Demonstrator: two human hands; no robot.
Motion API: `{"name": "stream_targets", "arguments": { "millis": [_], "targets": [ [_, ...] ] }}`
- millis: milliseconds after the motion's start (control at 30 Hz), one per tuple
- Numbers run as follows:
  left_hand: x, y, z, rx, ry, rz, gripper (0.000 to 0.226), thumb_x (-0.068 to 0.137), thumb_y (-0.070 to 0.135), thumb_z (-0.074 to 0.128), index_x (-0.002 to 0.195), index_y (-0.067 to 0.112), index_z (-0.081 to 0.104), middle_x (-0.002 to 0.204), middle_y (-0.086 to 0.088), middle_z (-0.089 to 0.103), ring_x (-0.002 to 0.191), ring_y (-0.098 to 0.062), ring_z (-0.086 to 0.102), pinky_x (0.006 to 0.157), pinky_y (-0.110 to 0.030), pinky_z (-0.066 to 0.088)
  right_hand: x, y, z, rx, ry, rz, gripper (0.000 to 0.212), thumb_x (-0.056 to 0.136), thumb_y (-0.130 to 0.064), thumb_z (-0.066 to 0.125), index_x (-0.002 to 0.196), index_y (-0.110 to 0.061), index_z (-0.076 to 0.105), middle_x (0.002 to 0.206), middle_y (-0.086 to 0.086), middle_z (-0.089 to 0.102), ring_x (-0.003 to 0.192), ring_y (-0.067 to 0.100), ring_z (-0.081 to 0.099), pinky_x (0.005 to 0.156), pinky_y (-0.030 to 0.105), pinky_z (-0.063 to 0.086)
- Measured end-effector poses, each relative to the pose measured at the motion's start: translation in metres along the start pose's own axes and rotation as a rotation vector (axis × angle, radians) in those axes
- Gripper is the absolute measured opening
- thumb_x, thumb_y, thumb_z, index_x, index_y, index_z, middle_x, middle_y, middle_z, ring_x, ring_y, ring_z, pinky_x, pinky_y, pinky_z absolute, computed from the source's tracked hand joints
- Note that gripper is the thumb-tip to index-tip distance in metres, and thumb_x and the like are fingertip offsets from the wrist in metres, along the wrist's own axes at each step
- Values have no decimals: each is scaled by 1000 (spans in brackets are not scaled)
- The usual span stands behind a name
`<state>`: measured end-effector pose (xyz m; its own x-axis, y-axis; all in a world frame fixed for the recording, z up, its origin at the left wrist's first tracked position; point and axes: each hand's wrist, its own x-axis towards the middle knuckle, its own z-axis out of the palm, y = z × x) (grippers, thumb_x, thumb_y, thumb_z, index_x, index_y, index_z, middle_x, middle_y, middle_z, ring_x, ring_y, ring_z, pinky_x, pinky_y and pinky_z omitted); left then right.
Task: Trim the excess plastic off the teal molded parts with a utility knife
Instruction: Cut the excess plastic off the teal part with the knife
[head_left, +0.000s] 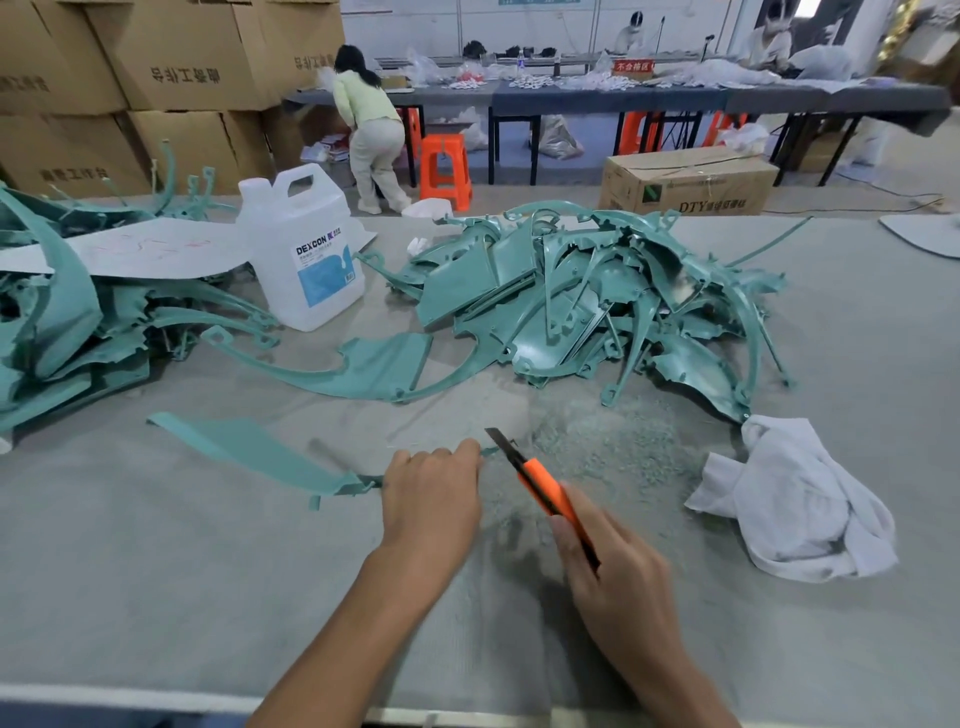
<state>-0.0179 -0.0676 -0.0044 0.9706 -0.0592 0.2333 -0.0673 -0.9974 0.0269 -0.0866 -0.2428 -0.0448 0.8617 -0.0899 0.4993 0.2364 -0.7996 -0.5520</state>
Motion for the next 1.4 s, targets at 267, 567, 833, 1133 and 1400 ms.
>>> {"name": "stream_targets", "arguments": {
  "millis": [267,567,833,1133,1400],
  "targets": [
    [-4,-8,-6,-140,41,-12,26,107,37,26,87,29,42,67,9,54,60,-18,45,66,-35,26,2,4,-4,156,50,123,34,101,-48,47,130,-34,60,91,-18,64,78,0,60,66,5,40],
    [-6,1,-15,-186,10,-41,27,108,35,25,86,27,39,59,9,44,51,-10,35,67,-34,27,1,4,-3,134,-31,91,37,103,-44,44,132,-28,59,91,-19,60,82,0,53,67,10,39],
    [-10,0,-31,-221,37,-46,28,107,38,23,85,28,37,55,8,42,49,-8,37,54,-33,20,7,14,1,153,-11,238,45,98,-52,38,133,-31,58,85,-11,63,75,16,63,63,29,38],
    [-16,11,-30,-467,74,111,26,108,34,32,84,27,39,54,9,40,48,-11,39,58,-32,23,8,16,-1,229,48,337,45,94,-57,35,127,-35,55,81,-17,61,70,2,58,61,23,40],
    [-33,33,-41,-1008,138,318,37,102,52,43,71,35,34,58,13,38,52,-8,39,57,-14,28,7,18,-2,297,77,414,31,96,-54,40,122,-43,54,82,-13,67,78,-3,60,65,18,41]
  ]
}}
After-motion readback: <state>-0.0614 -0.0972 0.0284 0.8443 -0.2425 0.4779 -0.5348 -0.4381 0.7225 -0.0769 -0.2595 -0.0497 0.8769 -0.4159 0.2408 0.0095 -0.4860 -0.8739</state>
